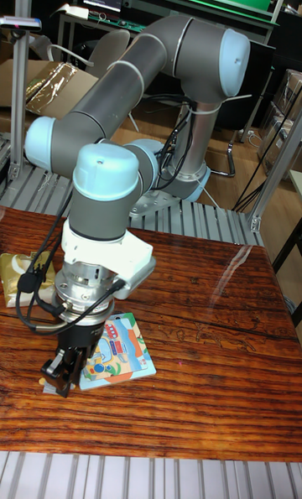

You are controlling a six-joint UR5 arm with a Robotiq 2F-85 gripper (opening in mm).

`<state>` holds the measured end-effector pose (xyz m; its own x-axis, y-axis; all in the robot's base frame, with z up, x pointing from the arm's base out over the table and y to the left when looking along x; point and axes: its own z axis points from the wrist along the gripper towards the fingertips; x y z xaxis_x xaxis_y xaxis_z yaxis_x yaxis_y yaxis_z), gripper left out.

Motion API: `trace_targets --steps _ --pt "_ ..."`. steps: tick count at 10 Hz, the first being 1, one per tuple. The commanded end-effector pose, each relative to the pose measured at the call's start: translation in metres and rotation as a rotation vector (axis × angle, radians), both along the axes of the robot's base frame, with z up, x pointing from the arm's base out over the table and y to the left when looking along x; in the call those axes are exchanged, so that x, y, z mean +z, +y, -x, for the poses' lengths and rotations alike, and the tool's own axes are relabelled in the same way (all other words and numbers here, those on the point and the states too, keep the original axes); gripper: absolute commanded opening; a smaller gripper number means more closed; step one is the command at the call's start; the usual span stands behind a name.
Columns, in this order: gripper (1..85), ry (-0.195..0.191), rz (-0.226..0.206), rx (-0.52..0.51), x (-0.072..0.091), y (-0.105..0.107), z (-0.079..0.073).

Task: Assemble one piece of a puzzle

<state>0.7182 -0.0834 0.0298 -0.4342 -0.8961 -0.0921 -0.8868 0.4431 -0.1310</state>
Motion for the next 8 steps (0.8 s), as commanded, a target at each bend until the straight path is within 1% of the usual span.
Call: trace_targets --steps 1,2,4,6,8 --pt "31.7 0.01 -0.02 0.083 0.005 0.006 0.006" --pt "32.0 0.014 -0.003 0.117 0.004 0.003 0.007" --pt "33.0 0.02 0.006 0.176 0.004 0.001 0.011" --pt "38.3 0.032 -0.015 0.229 0.0 0.006 0.019" --pt "38.7 0.048 0.013 0.278 -0.007 -0.003 0.027"
